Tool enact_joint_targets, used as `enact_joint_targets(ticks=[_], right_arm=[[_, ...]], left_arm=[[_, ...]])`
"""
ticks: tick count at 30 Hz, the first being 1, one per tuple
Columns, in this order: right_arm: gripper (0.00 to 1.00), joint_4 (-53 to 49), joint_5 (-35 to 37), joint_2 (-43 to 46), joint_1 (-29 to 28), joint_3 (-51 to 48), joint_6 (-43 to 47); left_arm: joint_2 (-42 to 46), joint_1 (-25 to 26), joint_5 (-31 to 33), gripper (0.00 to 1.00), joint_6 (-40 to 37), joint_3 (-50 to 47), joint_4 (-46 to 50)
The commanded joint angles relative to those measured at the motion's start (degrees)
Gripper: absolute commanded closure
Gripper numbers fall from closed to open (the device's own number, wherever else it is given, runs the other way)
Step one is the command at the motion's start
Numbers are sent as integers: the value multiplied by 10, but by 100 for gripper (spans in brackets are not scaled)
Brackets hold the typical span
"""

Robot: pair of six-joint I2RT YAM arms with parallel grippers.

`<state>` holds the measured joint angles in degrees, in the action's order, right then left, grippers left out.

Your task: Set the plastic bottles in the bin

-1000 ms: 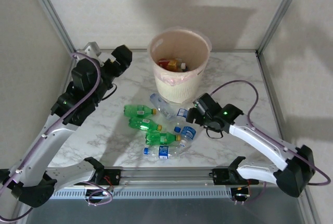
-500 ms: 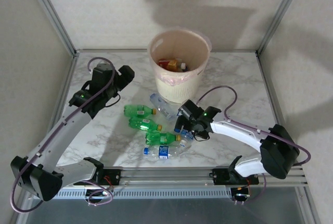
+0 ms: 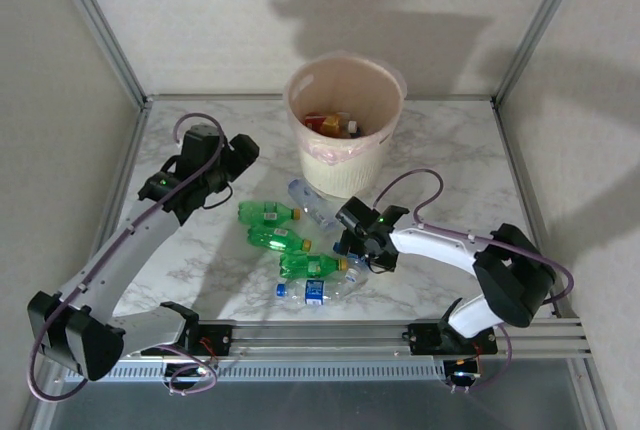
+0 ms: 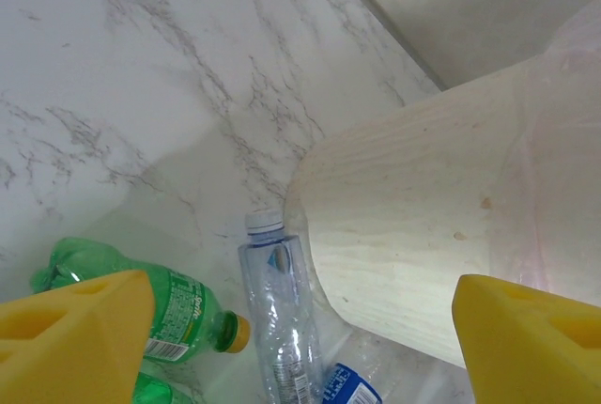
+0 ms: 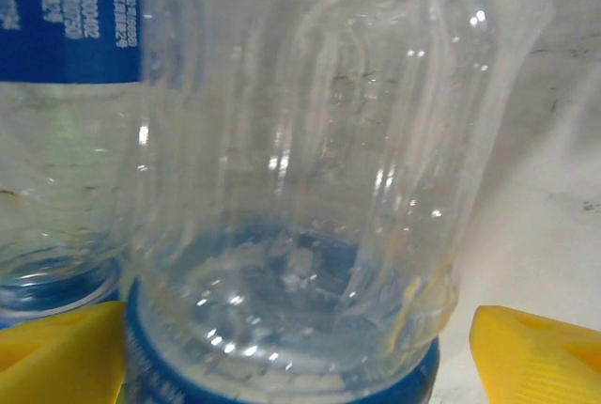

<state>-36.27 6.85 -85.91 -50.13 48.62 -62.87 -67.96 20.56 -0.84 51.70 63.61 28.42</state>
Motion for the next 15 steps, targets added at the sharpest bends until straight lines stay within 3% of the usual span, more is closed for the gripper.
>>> enact_joint_targets(ticks=[1,7,15], right_arm=[[8,1,22,-16,0,-8,-5],[14,12,23,-35,7,-12,7],[30,10,32,-14,9,-19,10]], left_arm=[[-3,-5,-12,18,9,-7,-8],[-12,-5,-27,20,28,-26,-27],[-23,-4,-22,22,30,-25,-21]])
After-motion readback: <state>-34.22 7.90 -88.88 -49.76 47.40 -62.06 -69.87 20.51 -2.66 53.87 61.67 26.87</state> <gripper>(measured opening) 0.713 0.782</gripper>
